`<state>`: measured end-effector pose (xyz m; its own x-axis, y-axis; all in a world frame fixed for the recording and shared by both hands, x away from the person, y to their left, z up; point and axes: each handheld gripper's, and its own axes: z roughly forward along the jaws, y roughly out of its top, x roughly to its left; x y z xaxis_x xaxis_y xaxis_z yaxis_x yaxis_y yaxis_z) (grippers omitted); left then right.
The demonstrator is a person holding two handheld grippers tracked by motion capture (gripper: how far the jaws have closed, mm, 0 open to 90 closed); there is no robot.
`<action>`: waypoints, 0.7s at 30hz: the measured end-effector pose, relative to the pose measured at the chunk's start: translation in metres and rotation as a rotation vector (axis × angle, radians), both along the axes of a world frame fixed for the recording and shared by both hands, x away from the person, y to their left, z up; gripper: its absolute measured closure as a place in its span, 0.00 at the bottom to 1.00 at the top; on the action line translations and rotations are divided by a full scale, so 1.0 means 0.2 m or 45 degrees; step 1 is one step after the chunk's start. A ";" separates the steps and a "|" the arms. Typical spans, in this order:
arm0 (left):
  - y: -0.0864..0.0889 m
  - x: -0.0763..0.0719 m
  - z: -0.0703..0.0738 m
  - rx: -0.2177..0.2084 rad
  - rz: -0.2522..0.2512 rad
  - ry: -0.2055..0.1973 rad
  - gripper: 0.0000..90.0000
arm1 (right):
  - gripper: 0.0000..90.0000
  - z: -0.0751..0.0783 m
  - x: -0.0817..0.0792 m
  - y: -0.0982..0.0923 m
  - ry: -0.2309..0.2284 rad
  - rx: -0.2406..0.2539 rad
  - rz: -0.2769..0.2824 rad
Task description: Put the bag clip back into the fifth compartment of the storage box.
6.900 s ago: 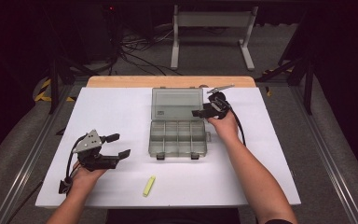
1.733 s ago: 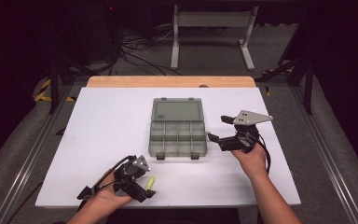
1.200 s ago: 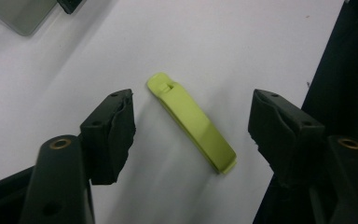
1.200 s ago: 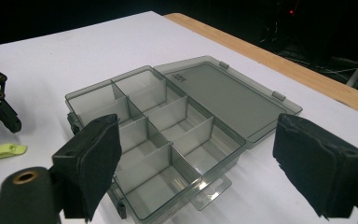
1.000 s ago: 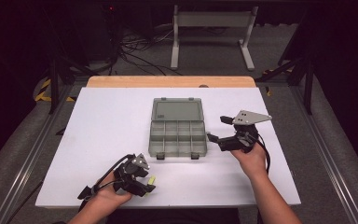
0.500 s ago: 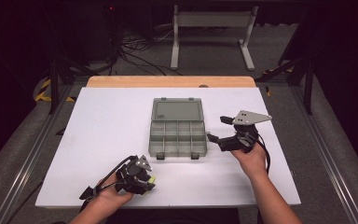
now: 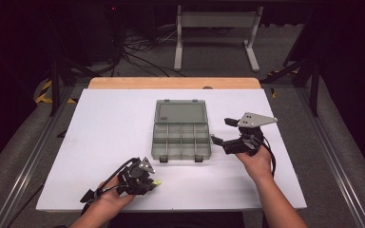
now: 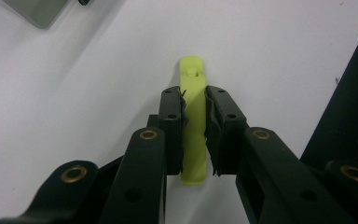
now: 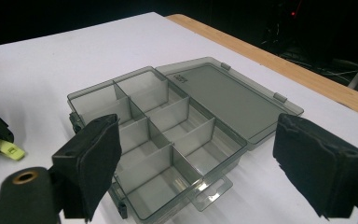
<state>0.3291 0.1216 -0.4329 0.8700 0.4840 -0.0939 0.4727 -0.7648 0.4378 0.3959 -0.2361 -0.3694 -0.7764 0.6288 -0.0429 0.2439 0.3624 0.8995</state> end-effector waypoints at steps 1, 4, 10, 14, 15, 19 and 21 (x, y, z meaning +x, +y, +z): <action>0.00 0.00 0.02 -0.004 0.002 -0.004 0.86 | 0.18 0.00 0.00 0.00 0.000 0.000 0.000; 0.01 0.01 0.03 -0.017 -0.001 0.004 0.86 | 0.18 0.00 0.00 0.00 -0.001 -0.002 -0.001; 0.01 0.02 0.07 -0.010 -0.015 -0.003 0.86 | 0.18 0.00 0.00 0.00 0.000 -0.001 -0.003; 0.01 0.03 0.10 -0.022 -0.011 -0.012 0.86 | 0.18 0.00 0.00 0.00 -0.002 0.002 -0.006; 0.01 0.04 0.11 -0.033 -0.004 -0.014 0.86 | 0.18 0.00 0.00 0.00 -0.001 0.002 -0.006; 0.02 0.05 0.16 -0.052 0.007 -0.025 0.86 | 0.18 0.00 0.00 0.00 0.000 0.004 -0.008; 0.03 0.06 0.18 -0.060 0.009 -0.032 0.86 | 0.18 0.00 0.00 0.00 0.001 0.004 -0.009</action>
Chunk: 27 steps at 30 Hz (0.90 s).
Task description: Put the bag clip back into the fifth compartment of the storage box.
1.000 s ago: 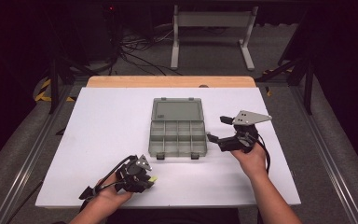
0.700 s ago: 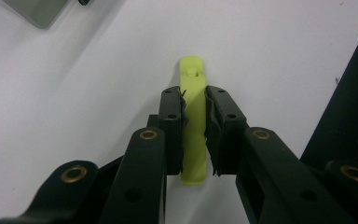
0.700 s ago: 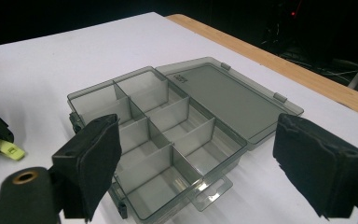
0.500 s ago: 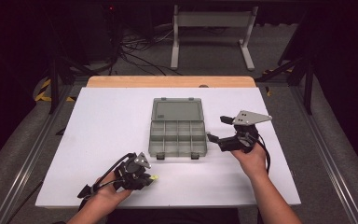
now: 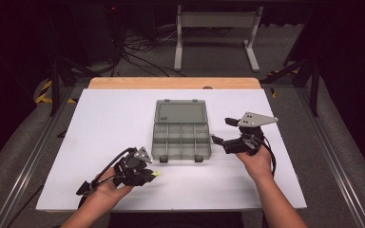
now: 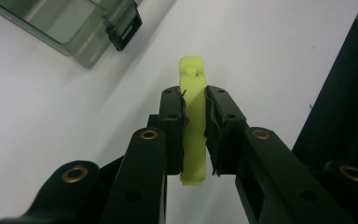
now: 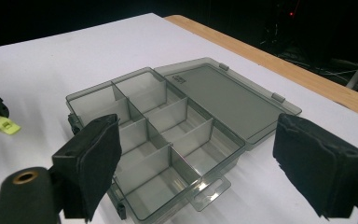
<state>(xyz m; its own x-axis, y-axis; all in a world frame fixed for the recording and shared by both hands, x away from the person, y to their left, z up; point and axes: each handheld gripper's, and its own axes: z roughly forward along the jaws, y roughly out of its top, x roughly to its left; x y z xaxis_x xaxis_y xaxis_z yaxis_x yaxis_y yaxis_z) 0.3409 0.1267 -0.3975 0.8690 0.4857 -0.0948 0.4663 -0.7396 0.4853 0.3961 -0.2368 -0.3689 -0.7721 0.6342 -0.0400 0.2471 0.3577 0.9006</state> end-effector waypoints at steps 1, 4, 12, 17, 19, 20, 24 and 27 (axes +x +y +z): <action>0.00 0.00 0.01 -0.005 0.001 -0.002 0.86 | 0.18 0.00 0.00 0.00 0.000 0.001 0.000; 0.00 0.02 0.04 -0.014 0.002 -0.016 0.87 | 0.18 0.00 0.00 0.00 0.001 0.002 -0.001; -0.01 0.05 0.09 -0.031 0.008 -0.032 0.86 | 0.18 0.00 0.00 0.00 -0.001 0.003 -0.002; -0.01 0.08 0.11 -0.054 0.019 -0.037 0.86 | 0.18 0.00 0.00 0.00 -0.002 0.004 -0.002; -0.01 0.09 0.13 -0.062 0.026 -0.045 0.86 | 0.18 0.00 0.00 0.00 0.000 0.004 -0.003; -0.01 0.10 0.14 -0.063 0.032 -0.049 0.86 | 0.18 0.00 0.00 0.00 0.000 0.003 -0.003; -0.01 0.12 0.17 -0.081 0.042 -0.055 0.86 | 0.18 0.00 0.00 0.00 0.001 0.004 -0.003; -0.01 0.14 0.19 -0.088 0.049 -0.065 0.86 | 0.18 0.00 0.00 -0.01 0.003 0.005 -0.001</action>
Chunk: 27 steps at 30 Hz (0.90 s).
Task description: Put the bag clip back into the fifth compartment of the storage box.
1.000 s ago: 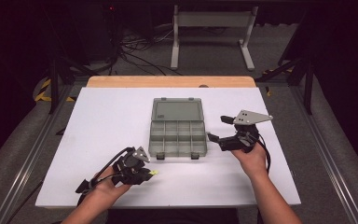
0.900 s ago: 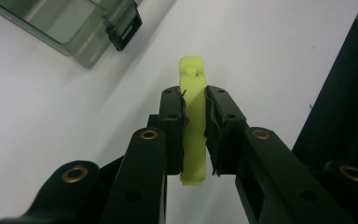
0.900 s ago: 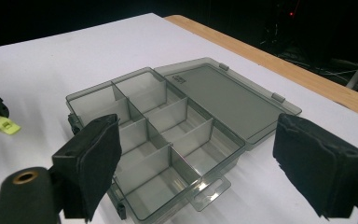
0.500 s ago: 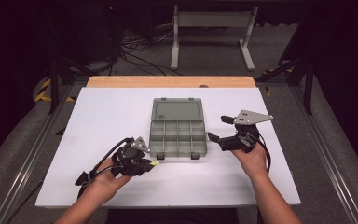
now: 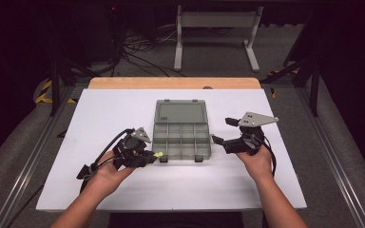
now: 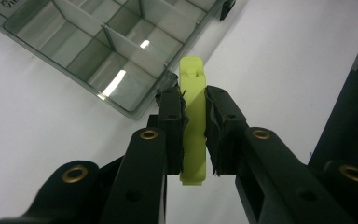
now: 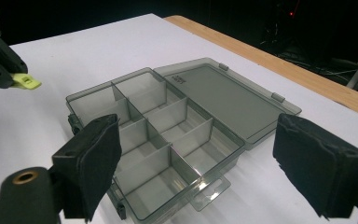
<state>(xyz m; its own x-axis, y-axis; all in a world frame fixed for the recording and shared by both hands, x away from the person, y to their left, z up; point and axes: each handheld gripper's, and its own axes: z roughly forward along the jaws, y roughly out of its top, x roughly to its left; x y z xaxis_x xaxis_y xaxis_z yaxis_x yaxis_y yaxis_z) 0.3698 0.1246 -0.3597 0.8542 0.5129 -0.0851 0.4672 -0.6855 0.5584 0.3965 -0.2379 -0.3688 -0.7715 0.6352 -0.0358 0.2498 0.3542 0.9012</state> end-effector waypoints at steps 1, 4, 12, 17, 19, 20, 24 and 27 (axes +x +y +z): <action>0.00 0.00 0.00 0.000 0.000 0.000 0.86 | 0.18 0.00 0.00 0.00 0.000 0.001 -0.001; -0.01 0.01 0.01 -0.006 0.007 -0.001 0.86 | 0.18 0.00 0.00 0.00 0.000 0.001 0.000; -0.05 0.07 0.02 -0.002 0.051 -0.011 0.86 | 0.18 0.00 0.00 0.00 -0.002 0.002 0.000; -0.06 0.12 0.01 -0.025 0.082 0.004 0.86 | 0.18 0.00 0.00 0.00 0.002 0.002 0.002; -0.06 0.13 0.01 -0.026 0.091 0.005 0.86 | 0.18 0.00 0.00 0.00 0.001 0.002 0.002; -0.06 0.14 0.01 -0.027 0.099 0.006 0.86 | 0.18 0.00 0.00 0.00 0.001 0.002 0.001; -0.07 0.18 0.00 -0.023 0.136 0.010 0.86 | 0.18 0.00 0.00 0.00 0.001 0.000 0.002; -0.07 0.20 -0.01 -0.027 0.155 0.019 0.86 | 0.18 0.00 0.00 0.00 -0.009 0.003 0.004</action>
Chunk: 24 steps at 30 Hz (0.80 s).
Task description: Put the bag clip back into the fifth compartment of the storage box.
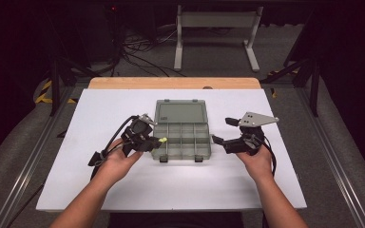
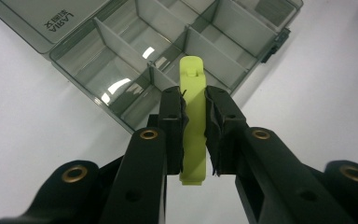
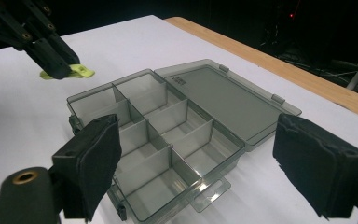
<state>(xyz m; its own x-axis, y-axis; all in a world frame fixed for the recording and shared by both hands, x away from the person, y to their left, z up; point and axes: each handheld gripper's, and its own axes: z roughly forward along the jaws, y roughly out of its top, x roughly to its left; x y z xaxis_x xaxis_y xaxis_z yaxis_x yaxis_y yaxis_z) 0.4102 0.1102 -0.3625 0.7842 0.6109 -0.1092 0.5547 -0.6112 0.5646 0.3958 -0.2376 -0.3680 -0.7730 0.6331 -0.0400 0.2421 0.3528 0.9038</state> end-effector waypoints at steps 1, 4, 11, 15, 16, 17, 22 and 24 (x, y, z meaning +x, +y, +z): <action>0.00 0.01 0.00 0.000 0.011 0.004 0.86 | 0.18 0.00 0.00 0.00 0.000 0.000 0.000; -0.01 0.03 -0.02 -0.005 0.040 0.016 0.86 | 0.18 0.00 0.00 0.00 0.001 -0.002 0.002; -0.02 0.08 -0.04 -0.034 0.071 0.032 0.86 | 0.18 0.00 0.00 0.00 0.005 -0.004 0.002; -0.02 0.09 -0.05 -0.032 0.078 0.038 0.86 | 0.18 0.00 0.00 0.00 0.005 -0.006 0.003; -0.02 0.10 -0.05 -0.035 0.083 0.037 0.86 | 0.18 0.00 0.00 0.00 0.004 -0.006 0.003; -0.02 0.10 -0.06 -0.036 0.082 0.037 0.86 | 0.18 0.00 0.00 0.00 0.003 -0.006 0.003; -0.03 0.12 -0.07 -0.047 0.100 0.047 0.86 | 0.18 0.00 0.00 0.00 0.005 -0.008 0.005; -0.03 0.13 -0.08 -0.047 0.103 0.044 0.86 | 0.18 0.00 0.00 0.00 0.005 -0.009 0.006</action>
